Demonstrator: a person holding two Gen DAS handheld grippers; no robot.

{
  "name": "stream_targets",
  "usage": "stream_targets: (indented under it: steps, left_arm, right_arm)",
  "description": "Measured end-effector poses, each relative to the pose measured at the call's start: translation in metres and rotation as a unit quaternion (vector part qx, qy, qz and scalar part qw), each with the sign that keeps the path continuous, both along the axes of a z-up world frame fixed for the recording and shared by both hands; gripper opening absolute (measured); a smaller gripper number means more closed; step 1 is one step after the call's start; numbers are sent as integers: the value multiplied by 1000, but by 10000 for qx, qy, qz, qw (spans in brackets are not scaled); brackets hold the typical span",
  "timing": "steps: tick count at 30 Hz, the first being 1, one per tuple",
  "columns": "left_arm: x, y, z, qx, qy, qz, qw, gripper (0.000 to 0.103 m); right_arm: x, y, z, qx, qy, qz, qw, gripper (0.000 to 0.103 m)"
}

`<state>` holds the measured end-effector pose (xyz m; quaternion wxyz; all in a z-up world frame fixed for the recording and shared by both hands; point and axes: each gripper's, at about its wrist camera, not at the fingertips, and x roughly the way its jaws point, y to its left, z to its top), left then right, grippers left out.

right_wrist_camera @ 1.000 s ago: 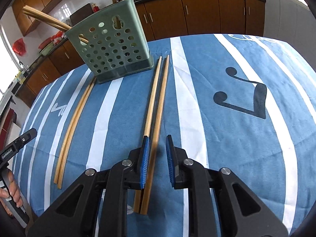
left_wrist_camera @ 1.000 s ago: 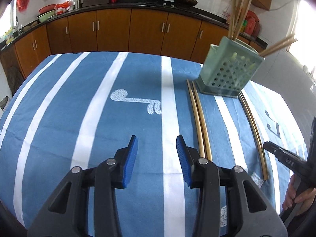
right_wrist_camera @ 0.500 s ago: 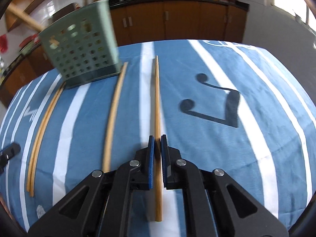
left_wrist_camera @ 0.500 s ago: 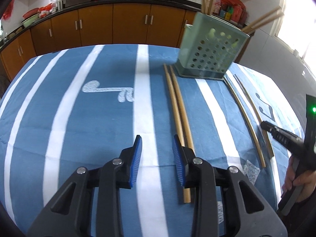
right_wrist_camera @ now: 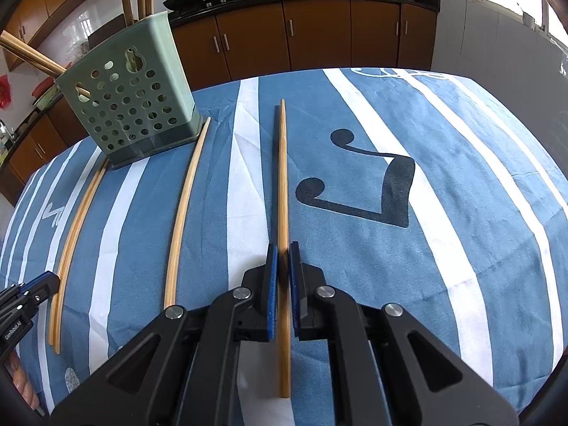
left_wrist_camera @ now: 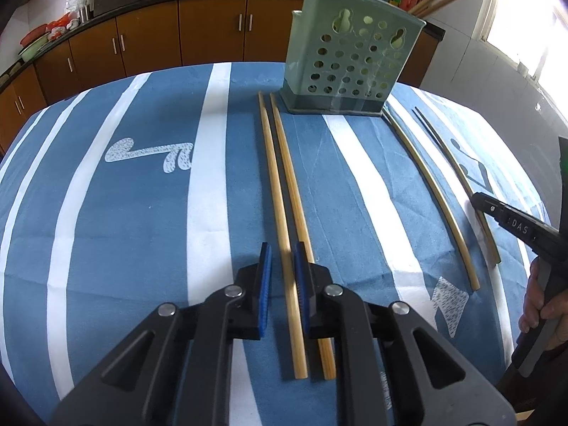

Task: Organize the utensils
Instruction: 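Close the left tool on a bamboo chopstick while the right tool grasps another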

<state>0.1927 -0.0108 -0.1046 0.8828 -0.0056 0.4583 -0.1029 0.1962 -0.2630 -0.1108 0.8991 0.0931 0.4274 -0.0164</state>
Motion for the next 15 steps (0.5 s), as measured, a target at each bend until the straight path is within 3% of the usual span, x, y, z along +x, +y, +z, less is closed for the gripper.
stream_targets:
  steps: [8, 15]
  left_arm:
    - [5, 2, -1, 252, -127, 217, 9994, 8]
    - [22, 41, 2, 196, -107, 708, 9972, 8]
  right_arm:
    - [-1, 2, 1, 4, -20, 61, 10000, 7]
    - [6, 5, 1, -41, -80, 244, 9997, 7]
